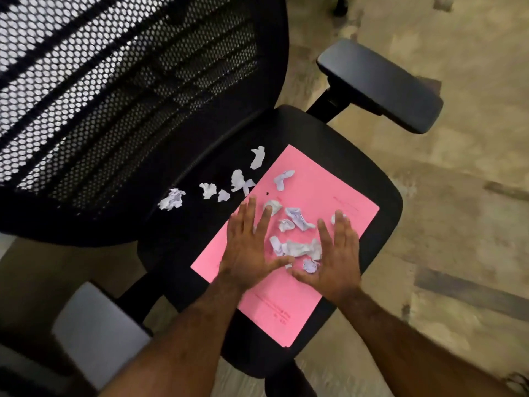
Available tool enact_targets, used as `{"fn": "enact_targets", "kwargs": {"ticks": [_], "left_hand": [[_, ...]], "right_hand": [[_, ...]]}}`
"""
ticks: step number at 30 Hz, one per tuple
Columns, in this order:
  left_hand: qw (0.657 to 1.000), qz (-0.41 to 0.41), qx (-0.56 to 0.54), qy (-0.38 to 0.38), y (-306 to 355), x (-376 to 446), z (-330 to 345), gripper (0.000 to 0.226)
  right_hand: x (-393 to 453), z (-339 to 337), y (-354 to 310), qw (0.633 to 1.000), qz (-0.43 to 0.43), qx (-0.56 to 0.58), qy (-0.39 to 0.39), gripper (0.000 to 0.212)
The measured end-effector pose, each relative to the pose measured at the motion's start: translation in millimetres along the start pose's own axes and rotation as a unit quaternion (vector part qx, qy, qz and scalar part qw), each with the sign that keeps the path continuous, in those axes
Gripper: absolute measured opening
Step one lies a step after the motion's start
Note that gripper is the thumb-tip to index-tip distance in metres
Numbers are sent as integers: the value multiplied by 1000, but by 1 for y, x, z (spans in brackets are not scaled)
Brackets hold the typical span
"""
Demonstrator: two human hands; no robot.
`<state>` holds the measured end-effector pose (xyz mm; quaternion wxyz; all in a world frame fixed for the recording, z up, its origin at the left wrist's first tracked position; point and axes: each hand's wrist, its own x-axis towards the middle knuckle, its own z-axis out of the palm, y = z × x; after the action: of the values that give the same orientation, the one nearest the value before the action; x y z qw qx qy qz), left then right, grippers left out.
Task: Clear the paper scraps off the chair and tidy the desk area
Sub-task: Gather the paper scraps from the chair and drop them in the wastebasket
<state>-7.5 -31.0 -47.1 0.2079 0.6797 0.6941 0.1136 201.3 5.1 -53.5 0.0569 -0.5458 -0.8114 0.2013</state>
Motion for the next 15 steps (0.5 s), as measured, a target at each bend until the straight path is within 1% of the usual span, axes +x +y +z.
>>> {"fn": "enact_targets", "kwargs": {"ticks": [2,4,7,9,12,15], "left_hand": [[997,67,31,-10,-8,19,-2,121],[991,124,51,-24,-13,35,-4,120],[984,158,67,-38,-12,47,-4,109],[982,171,75,-22,-9,43,1,89],[982,163,89,34,-7,27,12,52],[978,159,107,80,-7,18,18,32]], "right_hand": [[13,1,3,1000,-26,11,12,117],[25,1,5,999,-47,17,18,119],[39,0,6,997,-75,30,-10,114],[43,0,5,993,-110,31,-34,103],[44,3,2,984,-166,-22,-55,79],[42,7,2,975,-198,-85,-48,57]]}}
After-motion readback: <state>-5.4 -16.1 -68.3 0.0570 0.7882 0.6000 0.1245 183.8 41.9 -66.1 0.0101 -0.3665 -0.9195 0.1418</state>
